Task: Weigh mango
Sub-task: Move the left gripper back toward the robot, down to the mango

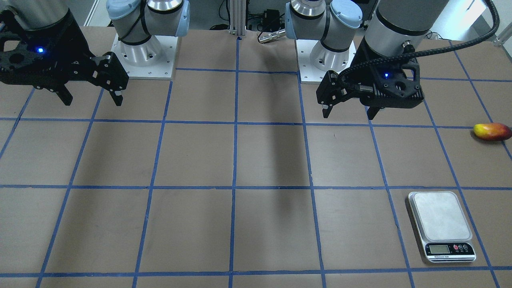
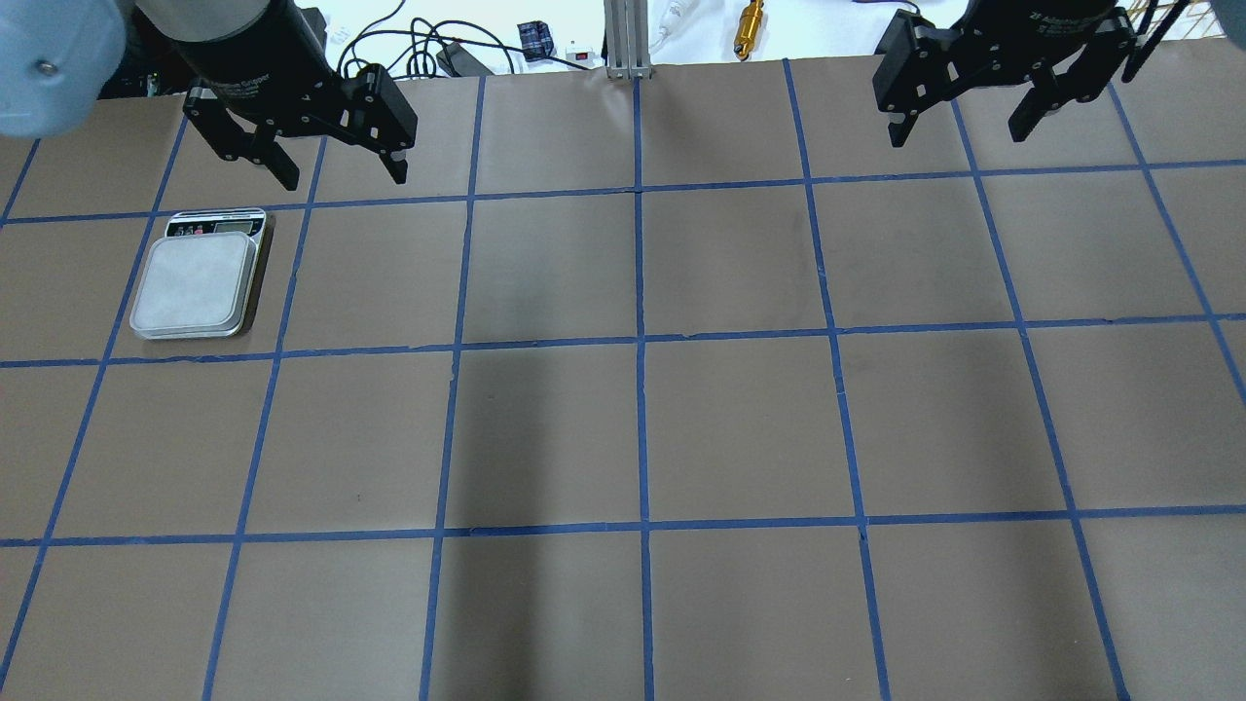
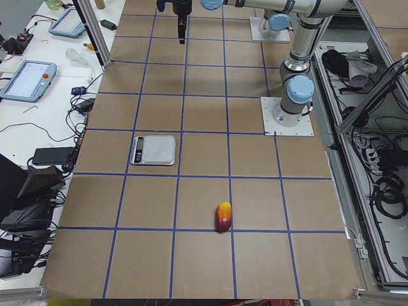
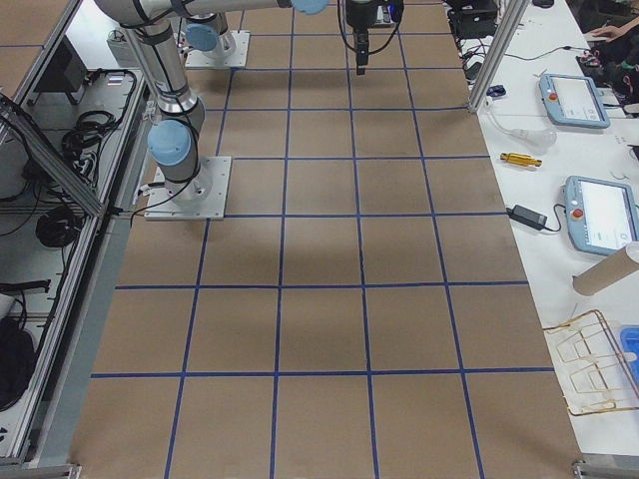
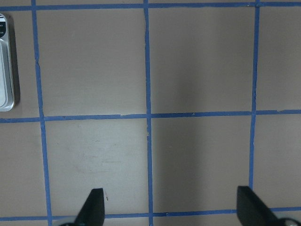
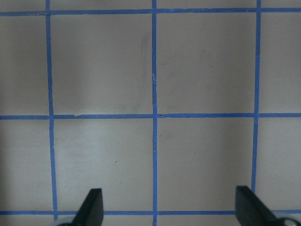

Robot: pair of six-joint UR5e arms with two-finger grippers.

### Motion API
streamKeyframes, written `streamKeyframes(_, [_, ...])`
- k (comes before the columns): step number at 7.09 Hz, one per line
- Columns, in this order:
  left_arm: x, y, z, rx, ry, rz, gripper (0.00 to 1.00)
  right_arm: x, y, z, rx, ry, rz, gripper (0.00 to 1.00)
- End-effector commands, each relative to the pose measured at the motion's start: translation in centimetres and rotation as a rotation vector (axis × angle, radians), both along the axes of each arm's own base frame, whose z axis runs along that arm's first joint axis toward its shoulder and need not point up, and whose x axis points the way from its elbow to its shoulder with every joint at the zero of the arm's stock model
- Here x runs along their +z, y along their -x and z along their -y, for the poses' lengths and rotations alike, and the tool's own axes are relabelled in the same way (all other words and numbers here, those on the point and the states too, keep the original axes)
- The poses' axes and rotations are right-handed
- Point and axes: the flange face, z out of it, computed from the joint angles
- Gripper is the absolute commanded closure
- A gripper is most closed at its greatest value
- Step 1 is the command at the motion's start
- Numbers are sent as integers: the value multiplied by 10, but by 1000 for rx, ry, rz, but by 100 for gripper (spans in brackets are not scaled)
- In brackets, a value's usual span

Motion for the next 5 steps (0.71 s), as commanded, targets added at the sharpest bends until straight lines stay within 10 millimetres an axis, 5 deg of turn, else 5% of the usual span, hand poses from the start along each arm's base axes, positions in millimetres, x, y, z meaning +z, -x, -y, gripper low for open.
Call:
streamKeyframes(1, [0, 0, 0, -1, 1, 0, 0, 0, 0, 0, 0, 0, 0, 0])
streamKeyframes(4, [4, -9, -3, -66, 3, 3, 0, 0, -1, 0, 1, 0, 0, 0])
streamKeyframes(5, [7, -28, -7, -139, -21, 7, 0, 0, -1, 0, 1, 0, 0, 0])
